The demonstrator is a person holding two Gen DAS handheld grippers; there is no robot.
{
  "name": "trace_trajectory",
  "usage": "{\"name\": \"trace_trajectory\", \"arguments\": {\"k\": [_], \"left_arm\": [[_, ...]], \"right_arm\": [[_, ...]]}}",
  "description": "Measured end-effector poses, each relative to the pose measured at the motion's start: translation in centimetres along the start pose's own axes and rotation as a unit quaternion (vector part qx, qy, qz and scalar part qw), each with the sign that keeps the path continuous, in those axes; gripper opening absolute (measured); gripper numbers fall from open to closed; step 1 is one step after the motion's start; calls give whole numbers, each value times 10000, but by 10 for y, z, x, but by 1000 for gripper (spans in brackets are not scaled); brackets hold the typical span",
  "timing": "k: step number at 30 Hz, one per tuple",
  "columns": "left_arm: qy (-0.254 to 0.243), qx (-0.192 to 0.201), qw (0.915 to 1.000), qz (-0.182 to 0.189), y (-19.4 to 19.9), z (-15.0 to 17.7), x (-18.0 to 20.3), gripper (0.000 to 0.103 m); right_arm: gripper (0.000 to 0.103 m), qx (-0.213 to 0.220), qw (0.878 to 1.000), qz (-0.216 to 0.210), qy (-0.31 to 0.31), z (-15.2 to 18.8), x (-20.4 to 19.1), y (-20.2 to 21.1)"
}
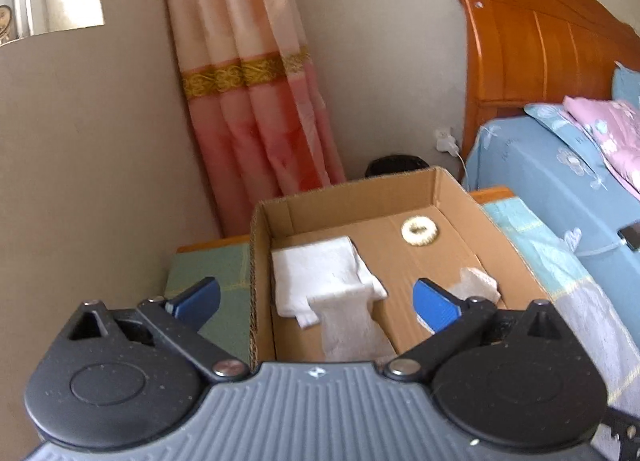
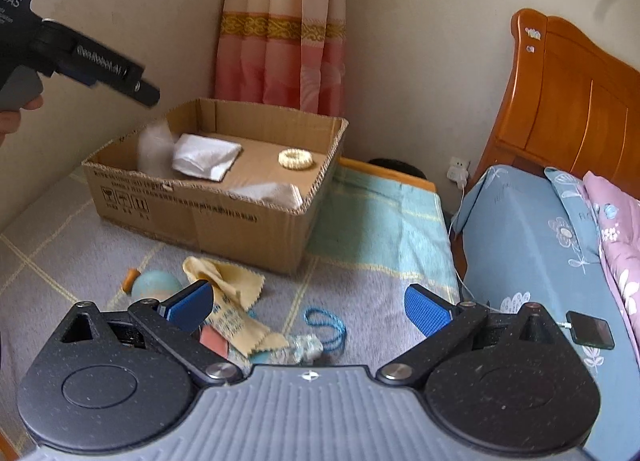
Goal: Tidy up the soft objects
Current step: 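Lower the grey sachet into the box and open the left tool, then withdraw both tools from the box toward the remaining items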
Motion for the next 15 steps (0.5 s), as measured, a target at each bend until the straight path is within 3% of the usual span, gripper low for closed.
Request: {"name": "trace_trajectory", "arguments": {"k": [15], "left_arm": [[-63,-304,9992,236,35,78,16,102]], "right_arm": [[103,-394,9991,-92,-153,31,8,-8]]}}
Point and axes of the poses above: each gripper's, at about its wrist camera, not at the fingertips, and y roughly against the way its jaws point, x to its right, z to its underside, the point moved 6 cm from there along -y, roughly the way its jaws point, and after that the axes turned 12 degrees about -x, right-handed, at the moved point
